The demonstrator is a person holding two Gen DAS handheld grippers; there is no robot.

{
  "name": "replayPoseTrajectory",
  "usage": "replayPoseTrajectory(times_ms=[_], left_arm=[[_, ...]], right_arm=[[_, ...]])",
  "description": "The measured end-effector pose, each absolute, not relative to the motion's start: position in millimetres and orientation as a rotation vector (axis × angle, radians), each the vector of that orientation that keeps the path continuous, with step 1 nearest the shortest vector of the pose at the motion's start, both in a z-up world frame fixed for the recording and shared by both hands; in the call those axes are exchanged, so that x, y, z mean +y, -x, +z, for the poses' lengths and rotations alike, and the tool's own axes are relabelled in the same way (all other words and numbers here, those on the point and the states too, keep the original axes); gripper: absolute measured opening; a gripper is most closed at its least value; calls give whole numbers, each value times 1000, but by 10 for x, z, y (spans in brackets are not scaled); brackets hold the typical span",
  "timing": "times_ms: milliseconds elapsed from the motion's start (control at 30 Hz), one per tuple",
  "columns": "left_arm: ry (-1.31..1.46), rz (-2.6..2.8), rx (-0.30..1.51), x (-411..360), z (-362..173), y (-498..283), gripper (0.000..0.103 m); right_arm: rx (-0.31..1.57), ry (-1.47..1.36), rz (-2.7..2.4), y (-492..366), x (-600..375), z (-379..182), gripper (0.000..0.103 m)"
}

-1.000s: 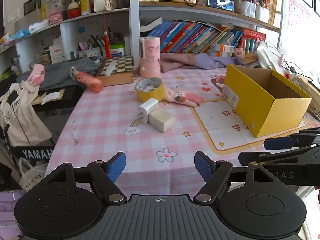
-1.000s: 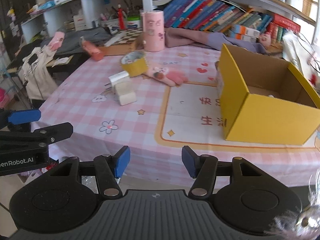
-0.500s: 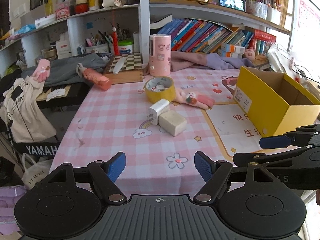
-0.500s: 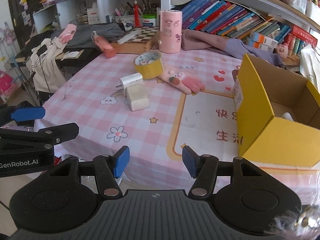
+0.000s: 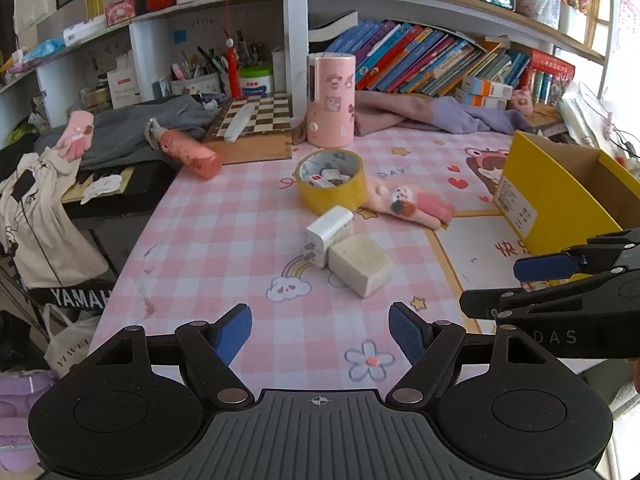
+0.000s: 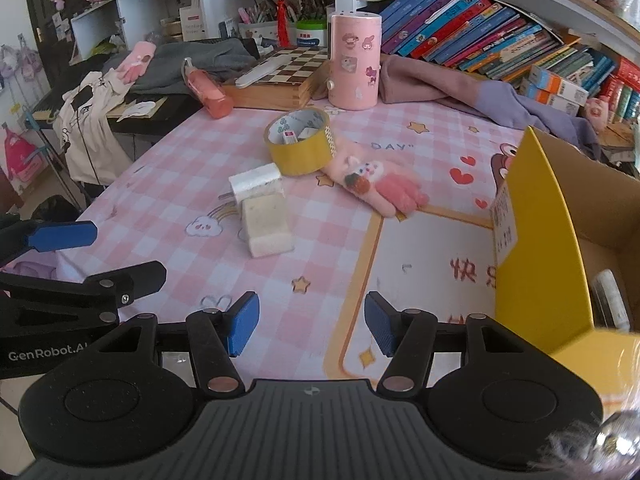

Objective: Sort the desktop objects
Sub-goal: 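Withdraw both tools from the box back toward the remaining objects, then grasp the white charger with the left tool while the right tool grasps the cream soap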

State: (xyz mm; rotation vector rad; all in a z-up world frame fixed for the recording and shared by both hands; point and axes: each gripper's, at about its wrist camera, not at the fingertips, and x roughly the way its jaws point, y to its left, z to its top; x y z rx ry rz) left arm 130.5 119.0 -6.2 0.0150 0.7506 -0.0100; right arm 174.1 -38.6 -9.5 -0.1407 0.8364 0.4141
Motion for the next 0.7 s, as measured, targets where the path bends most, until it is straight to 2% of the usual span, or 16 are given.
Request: replayPoseTrajectory(times_ms=[700], left_arm=[[-6,188,821,1396,-44,-1778,78]], right_arm=[[929,163,630,-2626,12,-364,55]])
